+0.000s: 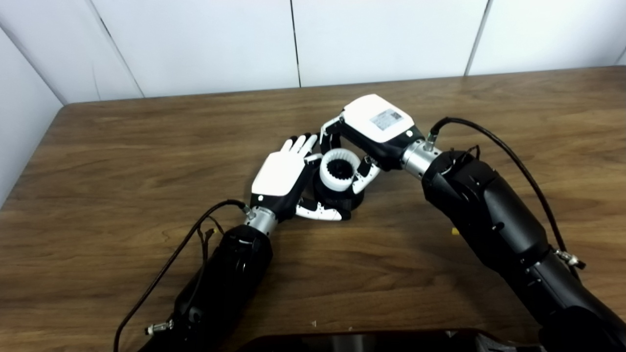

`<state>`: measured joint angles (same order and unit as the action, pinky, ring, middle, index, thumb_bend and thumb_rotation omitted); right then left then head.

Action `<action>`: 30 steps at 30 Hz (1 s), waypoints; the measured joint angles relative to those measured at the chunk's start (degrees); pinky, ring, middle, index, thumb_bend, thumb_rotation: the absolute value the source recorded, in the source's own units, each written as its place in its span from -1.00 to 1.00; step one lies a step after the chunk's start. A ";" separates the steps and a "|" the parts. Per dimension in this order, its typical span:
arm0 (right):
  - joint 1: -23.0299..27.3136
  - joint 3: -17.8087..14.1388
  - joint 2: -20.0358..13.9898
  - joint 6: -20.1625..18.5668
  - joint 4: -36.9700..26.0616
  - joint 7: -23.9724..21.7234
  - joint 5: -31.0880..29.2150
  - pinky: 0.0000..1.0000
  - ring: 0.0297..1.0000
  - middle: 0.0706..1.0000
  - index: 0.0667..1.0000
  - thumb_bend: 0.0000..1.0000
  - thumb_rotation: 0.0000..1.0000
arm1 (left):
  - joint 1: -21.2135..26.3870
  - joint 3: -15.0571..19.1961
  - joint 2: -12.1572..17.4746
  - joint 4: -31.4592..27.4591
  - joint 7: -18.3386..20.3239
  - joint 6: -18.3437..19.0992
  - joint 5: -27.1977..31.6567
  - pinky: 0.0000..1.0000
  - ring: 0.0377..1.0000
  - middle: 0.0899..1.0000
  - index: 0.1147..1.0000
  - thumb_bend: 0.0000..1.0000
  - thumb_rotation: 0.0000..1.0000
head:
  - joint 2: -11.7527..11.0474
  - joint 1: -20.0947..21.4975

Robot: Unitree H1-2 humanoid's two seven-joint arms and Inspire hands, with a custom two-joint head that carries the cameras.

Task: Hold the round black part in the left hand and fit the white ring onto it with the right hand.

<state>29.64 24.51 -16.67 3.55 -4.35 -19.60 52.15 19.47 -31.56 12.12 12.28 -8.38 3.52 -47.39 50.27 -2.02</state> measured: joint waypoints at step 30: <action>-0.58 0.08 -2.23 -5.13 -2.96 -10.94 0.39 0.69 0.58 0.68 0.71 1.00 -0.19 | 0.02 -0.02 0.06 -0.01 -0.08 -0.21 0.01 1.00 1.00 1.00 0.24 1.00 -0.07 | -0.88 0.88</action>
<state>29.07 24.58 -18.90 -1.58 -7.31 -30.54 52.54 19.49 -31.59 12.18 12.27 -8.46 3.32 -47.38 49.39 -1.14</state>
